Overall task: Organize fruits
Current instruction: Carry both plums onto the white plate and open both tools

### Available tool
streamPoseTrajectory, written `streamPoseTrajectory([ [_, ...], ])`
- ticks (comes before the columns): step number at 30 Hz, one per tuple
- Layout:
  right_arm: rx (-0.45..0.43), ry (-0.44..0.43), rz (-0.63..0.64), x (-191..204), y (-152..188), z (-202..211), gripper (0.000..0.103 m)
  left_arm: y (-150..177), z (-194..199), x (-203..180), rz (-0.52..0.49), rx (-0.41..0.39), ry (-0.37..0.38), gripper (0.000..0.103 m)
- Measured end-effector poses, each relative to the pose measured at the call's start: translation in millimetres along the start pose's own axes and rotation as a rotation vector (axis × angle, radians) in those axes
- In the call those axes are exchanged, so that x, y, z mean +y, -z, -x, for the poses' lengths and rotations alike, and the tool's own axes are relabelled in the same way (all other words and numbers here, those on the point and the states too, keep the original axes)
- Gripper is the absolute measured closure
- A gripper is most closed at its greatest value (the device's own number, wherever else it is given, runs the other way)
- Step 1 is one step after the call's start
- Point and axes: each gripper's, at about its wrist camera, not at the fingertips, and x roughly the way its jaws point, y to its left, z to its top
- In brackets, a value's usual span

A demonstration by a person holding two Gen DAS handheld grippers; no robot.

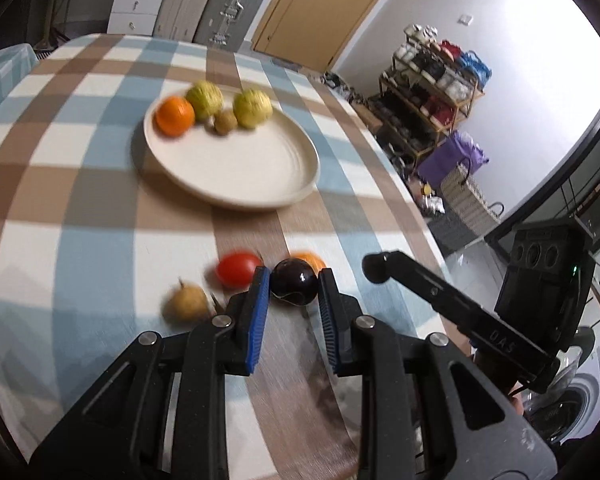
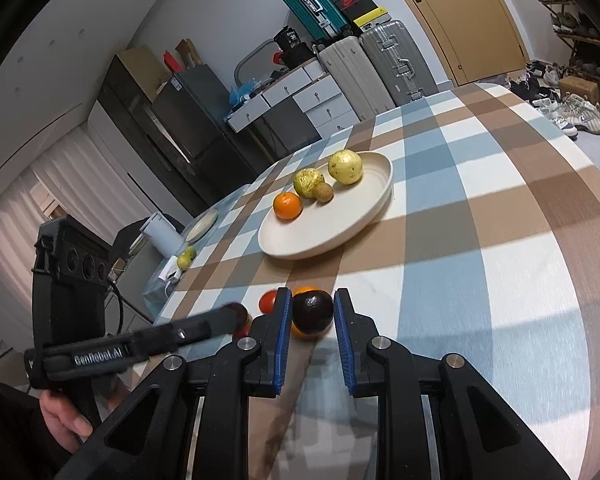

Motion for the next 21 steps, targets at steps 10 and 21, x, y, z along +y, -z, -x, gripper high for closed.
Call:
streamPoseTrajectory([
  [10,-0.001,-0.015,0.024,4.4,-58.3,-35.8,0.081,-80.8,-17.0,33.9,0.014,-0.051,-0.019,0.081],
  [21,0.071,-0.059,-0.076,-25.4,-122.0,-109.2,0.081,-133.6,-78.5,57.0,-0.016,-0.035,-0.082,0.081],
])
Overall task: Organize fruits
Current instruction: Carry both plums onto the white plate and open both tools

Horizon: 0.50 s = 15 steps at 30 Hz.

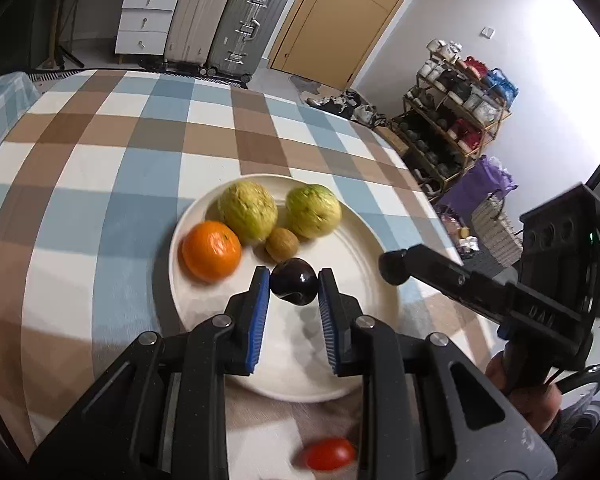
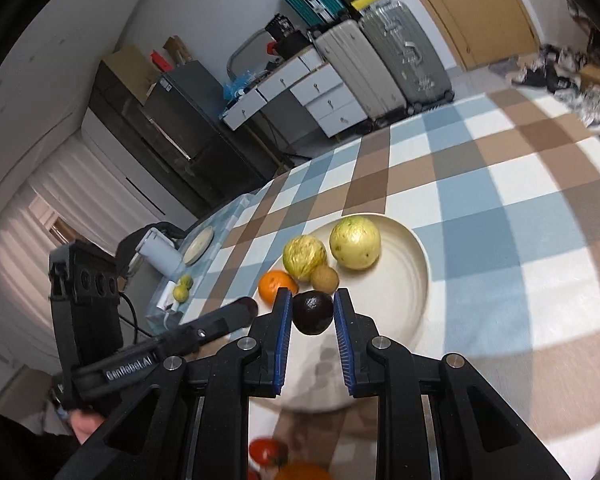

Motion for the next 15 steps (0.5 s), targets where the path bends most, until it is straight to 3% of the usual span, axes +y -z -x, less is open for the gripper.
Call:
streamPoseTrajectory([
  [5,0.030,-0.025,-0.085,-19.2,-15.1,-29.2,0.081,-9.2,-21.7,5.4,-0.021,0.010,-0.021,0.081],
  [15,0.069,0.041,-0.066,-24.0,-21.5,-62.1,0.081,-13.1,-38.1,10.6,-0.056,0.009,-0.048,0.081],
])
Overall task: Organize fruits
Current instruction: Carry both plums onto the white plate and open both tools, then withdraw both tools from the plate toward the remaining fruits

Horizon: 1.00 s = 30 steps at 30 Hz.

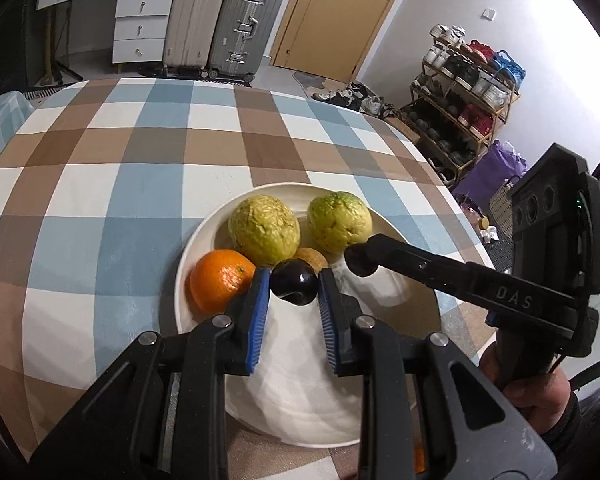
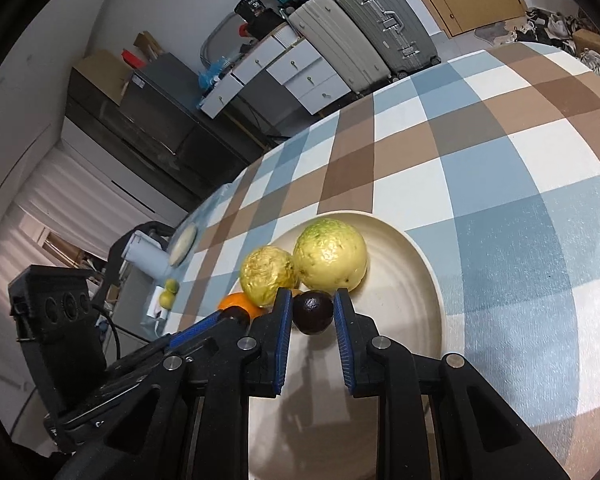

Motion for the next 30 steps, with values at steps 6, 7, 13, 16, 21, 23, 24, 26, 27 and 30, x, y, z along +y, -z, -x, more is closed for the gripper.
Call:
streamPoseTrajectory([
  [6,-0.003,0.010,0.037,10.1,-1.6,-7.3,0.081,-0.5,0.0,0.2,0.004,-0.004,0.005,0.078],
  [7,-0.006,0.016,0.050,13.0,-1.5,-7.3,0.080,-0.2,1.5,-1.2,-0.004,-0.005,-0.002,0.076],
  [13,-0.038,-0.002,0.086,24.6,0.0,5.1,0.058,4.1,21.6,-6.5,-0.006,-0.043,0.017,0.061],
  [16,-0.085,0.006,0.102,30.9,1.6,25.9,0.050,7.7,32.2,-11.6,-0.009,-0.052,0.024,0.058],
  [21,-0.142,0.016,0.103,35.9,10.2,62.1,0.028,17.1,55.4,-24.9,-0.036,-0.071,0.011,0.050],
  [23,-0.156,0.027,0.113,38.3,16.6,74.9,0.023,23.1,67.9,-30.4,-0.047,-0.089,-0.001,0.044],
  [24,-0.160,0.041,0.119,39.5,20.5,80.5,0.018,25.7,72.8,-32.0,-0.048,-0.095,-0.006,0.040],
  [26,-0.169,0.064,0.134,40.9,28.8,90.4,0.013,31.7,83.2,-35.9,-0.051,-0.101,-0.017,0.036],
  [27,-0.170,0.072,0.142,41.9,32.7,94.0,0.011,34.5,87.6,-37.8,-0.052,-0.102,-0.025,0.030],
  [30,-0.177,0.095,0.156,44.5,44.8,104.4,0.006,44.8,103.7,-43.4,-0.059,-0.117,-0.052,0.020],
])
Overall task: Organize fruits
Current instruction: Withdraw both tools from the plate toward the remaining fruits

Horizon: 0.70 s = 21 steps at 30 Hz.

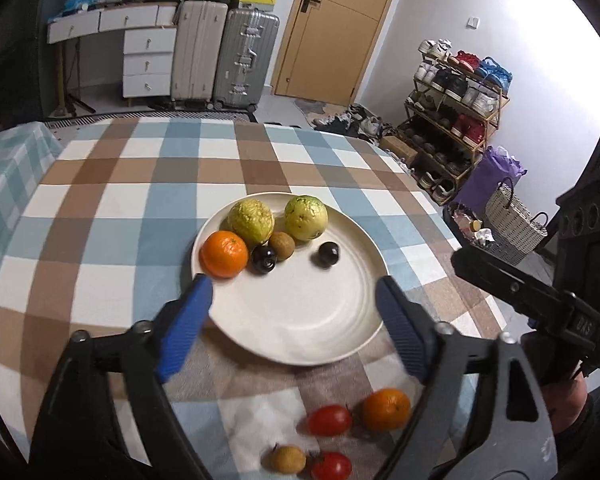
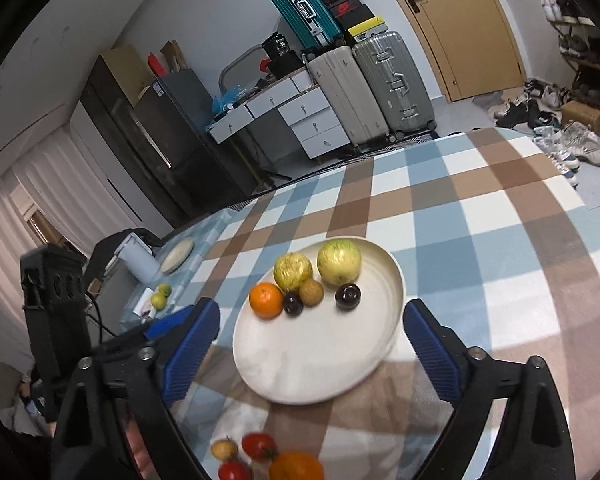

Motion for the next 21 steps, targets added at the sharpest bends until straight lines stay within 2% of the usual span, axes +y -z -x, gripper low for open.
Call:
streamPoseTrajectory([
  [2,-0.013,0.001,0.003,2.1,6.8,9.2,0.005,6.3,12.1,-4.5,-0.018,-0.016,-0.027,0.018],
  [6,-0.045,-0.006,-0.001,4.8,19.3,26.3,0.002,21.8,30.7,-8.1,-0.020,-0.030,-0.056,0.004],
  [21,-0.038,0.028,0.107,32.8,71.0,55.9,0.000,78.4,82.6,1.4,0.015,-0.075,-0.123,0.001],
])
